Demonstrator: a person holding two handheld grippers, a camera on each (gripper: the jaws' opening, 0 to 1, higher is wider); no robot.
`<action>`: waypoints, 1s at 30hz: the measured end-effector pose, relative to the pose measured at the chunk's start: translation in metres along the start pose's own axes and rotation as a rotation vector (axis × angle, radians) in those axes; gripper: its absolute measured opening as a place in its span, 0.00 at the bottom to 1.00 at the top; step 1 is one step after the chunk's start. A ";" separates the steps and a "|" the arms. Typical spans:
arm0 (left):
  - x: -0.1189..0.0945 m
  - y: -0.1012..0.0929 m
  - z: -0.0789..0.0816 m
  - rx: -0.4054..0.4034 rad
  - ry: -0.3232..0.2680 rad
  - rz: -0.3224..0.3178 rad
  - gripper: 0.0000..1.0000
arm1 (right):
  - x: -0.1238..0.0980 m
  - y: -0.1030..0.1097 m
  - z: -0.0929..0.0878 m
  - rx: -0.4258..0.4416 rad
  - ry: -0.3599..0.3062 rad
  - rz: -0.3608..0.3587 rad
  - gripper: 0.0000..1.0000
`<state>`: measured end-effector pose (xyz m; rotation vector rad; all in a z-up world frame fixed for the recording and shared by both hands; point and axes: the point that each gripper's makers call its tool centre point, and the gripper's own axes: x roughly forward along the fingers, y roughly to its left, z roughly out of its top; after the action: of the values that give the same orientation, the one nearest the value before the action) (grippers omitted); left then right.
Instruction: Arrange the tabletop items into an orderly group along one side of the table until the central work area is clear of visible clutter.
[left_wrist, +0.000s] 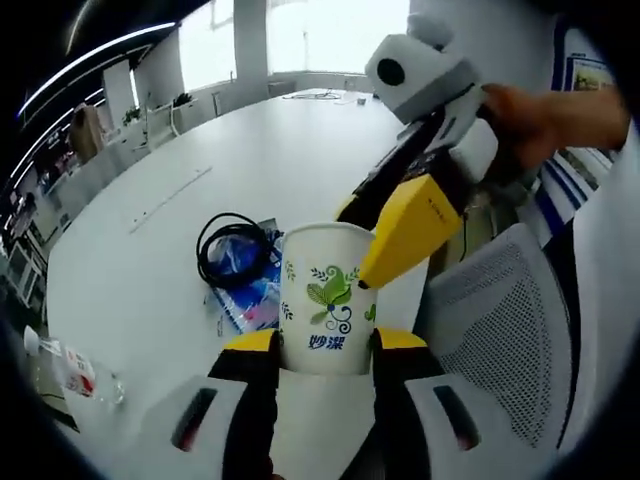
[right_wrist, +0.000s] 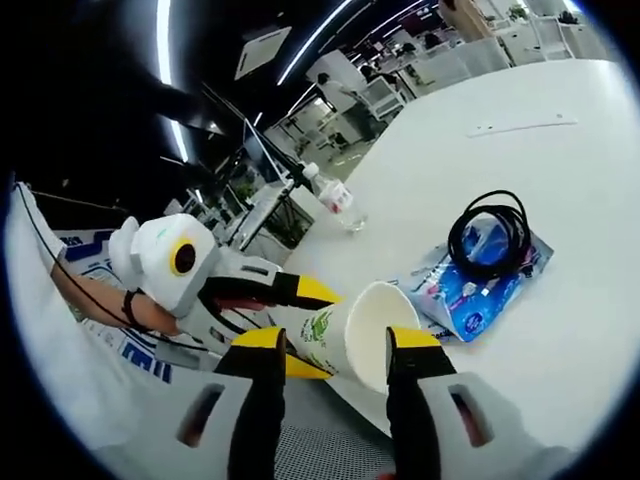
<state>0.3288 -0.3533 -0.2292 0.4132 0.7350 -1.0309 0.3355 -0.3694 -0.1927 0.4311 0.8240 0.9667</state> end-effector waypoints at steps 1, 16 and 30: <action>0.000 -0.001 0.001 0.004 0.000 -0.002 0.36 | 0.000 0.001 -0.001 0.002 0.000 0.006 0.35; 0.003 -0.007 0.003 0.063 0.007 -0.016 0.36 | 0.001 0.016 0.001 0.060 -0.028 0.078 0.01; 0.005 -0.002 -0.003 0.046 0.018 -0.005 0.37 | 0.008 0.015 -0.001 0.041 -0.031 0.032 0.00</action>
<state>0.3270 -0.3553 -0.2345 0.4606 0.7300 -1.0514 0.3282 -0.3551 -0.1868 0.4950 0.8123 0.9721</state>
